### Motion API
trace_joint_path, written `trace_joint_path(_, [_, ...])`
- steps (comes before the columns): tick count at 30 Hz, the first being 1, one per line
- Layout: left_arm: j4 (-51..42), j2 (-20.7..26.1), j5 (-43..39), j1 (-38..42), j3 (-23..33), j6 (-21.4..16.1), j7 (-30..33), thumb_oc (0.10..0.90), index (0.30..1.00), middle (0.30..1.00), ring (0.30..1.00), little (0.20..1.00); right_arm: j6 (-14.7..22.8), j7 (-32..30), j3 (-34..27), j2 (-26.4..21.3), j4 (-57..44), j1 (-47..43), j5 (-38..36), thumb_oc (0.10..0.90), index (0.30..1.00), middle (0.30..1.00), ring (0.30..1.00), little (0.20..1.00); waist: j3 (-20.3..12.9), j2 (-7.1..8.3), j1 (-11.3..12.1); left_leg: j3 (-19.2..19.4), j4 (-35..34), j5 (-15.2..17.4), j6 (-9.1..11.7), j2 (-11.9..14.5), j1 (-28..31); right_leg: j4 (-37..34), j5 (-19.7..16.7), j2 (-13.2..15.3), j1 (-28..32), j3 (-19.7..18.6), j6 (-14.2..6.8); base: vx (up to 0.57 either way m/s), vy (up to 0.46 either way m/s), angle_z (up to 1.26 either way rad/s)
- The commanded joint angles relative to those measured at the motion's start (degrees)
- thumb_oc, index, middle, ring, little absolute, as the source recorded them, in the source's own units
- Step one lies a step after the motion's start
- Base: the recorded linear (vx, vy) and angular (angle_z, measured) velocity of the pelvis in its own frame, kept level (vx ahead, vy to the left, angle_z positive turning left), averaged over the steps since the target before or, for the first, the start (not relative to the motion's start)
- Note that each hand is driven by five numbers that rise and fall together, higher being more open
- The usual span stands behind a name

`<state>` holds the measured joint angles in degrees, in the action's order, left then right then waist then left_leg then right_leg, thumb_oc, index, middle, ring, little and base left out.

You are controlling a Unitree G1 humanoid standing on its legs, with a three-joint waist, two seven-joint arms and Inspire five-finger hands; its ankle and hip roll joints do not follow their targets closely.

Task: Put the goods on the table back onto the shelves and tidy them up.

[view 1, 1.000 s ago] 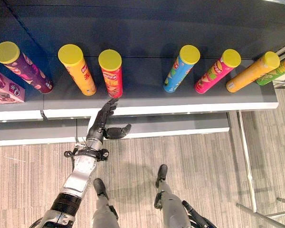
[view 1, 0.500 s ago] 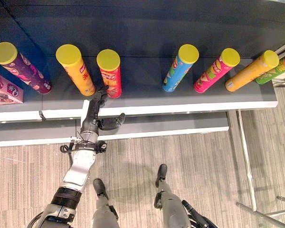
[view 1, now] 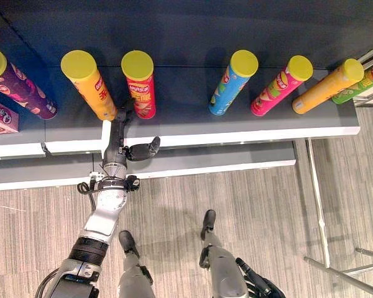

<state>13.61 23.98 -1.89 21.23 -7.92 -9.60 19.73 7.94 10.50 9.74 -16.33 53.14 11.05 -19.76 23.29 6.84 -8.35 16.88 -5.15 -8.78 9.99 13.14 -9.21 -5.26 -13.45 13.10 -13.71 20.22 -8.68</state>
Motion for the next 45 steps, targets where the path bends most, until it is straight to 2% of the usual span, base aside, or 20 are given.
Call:
trace_joint_path(1, [-5.02, 1.89, 2.98, 4.81, 4.39, -6.13, 2.87, 0.8, 0.9, 0.9, 0.9, 0.9, -1.45, -1.37, 5.35, 3.37, -0.98, -0.15, 4.44, 0.8, 0.9, 0.9, 0.9, 0.9, 1.41, 1.42, 1.67, 2.36, 0.15, 6.23, 1.17, 0.59, 4.21, 1.98, 6.03, 2.24, 4.25, 2.06, -5.17, 0.0, 0.0, 0.0])
trace_joint_path(10, [-2.44, 1.78, 4.21, 8.19, 2.94, -5.46, 5.38, 0.8, 0.9, 0.9, 0.9, 0.9, -1.27, -1.92, 6.3, 2.89, -1.86, -0.12, 5.04, 0.8, 0.9, 0.9, 0.9, 0.9, 1.5, 1.96, 1.23, 2.42, 0.15, 6.14, 1.29, 0.77, 3.95, 2.24, 6.2, 1.99, 4.07, 2.1, -5.17, 0.0, 0.0, 0.0])
trace_joint_path(25, [1.95, 2.59, 6.49, 12.31, -0.13, -4.58, 5.8, 0.8, 0.9, 0.9, 0.9, 0.9, -0.92, -2.57, 6.94, 2.62, -2.14, -0.36, 4.74, 0.8, 0.9, 0.9, 0.9, 0.9, 1.73, 2.81, -0.08, 3.14, 0.15, 6.02, 1.3, 1.27, 4.19, 2.54, 6.32, 1.61, 3.14, 1.09, -5.04, 0.0, 0.0, 0.0])
trace_joint_path(45, [-0.59, 1.15, 8.24, 11.55, 1.64, -4.09, 9.39, 0.8, 0.9, 0.9, 0.9, 0.9, -0.59, -2.95, 8.02, 3.2, -3.03, -0.3, 4.34, 0.8, 0.9, 0.9, 0.9, 0.9, 1.93, 3.07, 0.49, 2.86, 0.15, 6.07, 1.19, 1.16, 4.03, 2.38, 6.29, 1.53, 3.38, 1.19, -5.0, 0.0, 0.0, 0.0])
